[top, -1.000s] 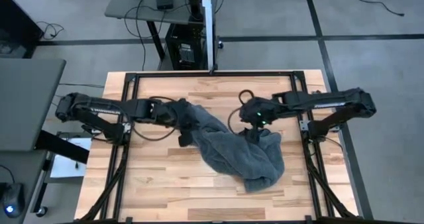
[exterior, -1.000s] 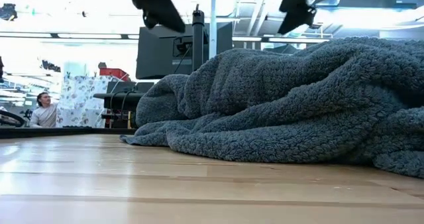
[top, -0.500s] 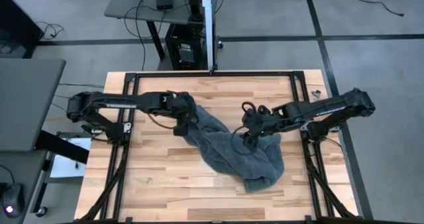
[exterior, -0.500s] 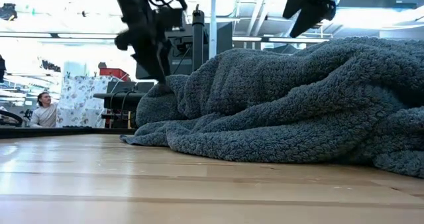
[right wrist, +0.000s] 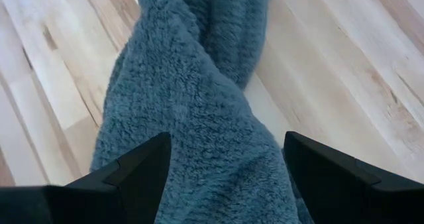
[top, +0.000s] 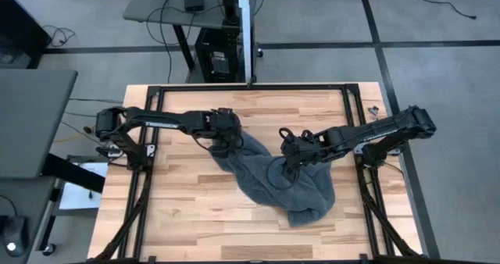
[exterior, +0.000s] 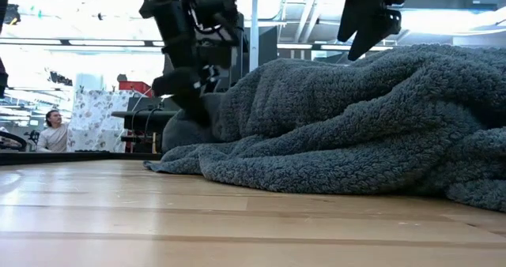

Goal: Roll towel
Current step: Fold the black towel

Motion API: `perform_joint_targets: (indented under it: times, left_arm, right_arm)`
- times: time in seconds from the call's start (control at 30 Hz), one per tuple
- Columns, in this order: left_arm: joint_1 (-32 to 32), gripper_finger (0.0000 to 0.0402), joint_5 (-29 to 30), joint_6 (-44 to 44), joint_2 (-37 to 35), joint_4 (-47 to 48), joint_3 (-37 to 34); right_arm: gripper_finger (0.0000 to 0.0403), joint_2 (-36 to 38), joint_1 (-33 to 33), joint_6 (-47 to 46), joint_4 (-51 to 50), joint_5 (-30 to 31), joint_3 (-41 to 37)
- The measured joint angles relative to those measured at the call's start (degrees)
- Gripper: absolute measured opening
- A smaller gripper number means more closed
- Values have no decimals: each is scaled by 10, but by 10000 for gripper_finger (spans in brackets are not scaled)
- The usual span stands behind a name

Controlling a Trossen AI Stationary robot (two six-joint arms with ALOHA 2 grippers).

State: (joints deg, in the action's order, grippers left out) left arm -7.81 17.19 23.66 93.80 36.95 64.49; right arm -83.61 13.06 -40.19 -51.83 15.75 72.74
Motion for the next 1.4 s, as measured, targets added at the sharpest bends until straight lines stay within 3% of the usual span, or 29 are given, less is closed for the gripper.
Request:
perform_joint_targets:
  times: [0.1, 0.17, 0.43, 0.53, 0.8, 1.03, 1.13, 1.27, 1.4]
  left_arm:
    - [10, 68, -24, -5, -1, 21, 0]
    - [11, 20, -40, -13, -6, 32, 0]
    - [11, 4, -45, -53, -45, 46, 0]
    - [11, 4, -45, -61, -61, 53, 0]
    - [11, 3, -45, -84, -73, 95, 0]
    - [11, 2, -45, -83, -73, 97, 0]
    - [11, 2, -45, -84, -75, 109, 0]
    - [11, 1, -45, -95, -80, 161, 14]
    - [8, 0, -27, -104, -80, 257, 71]
  right_arm:
    - [286, 0, -2, 53, -6, -9, 0]
    - [286, 0, -8, 97, -10, -11, 0]
    - [286, 0, -99, 270, 70, -122, -62]
    - [286, 0, -134, 316, 128, -199, -95]
    - [286, -1, -155, 320, 168, -369, -152]
    - [280, -33, -144, 327, 156, -366, -157]
    - [221, -57, -139, 309, 117, -366, -159]
    - [44, -50, -128, 329, 87, -366, -157]
    - [11, 2, -139, 333, 7, -322, -119]
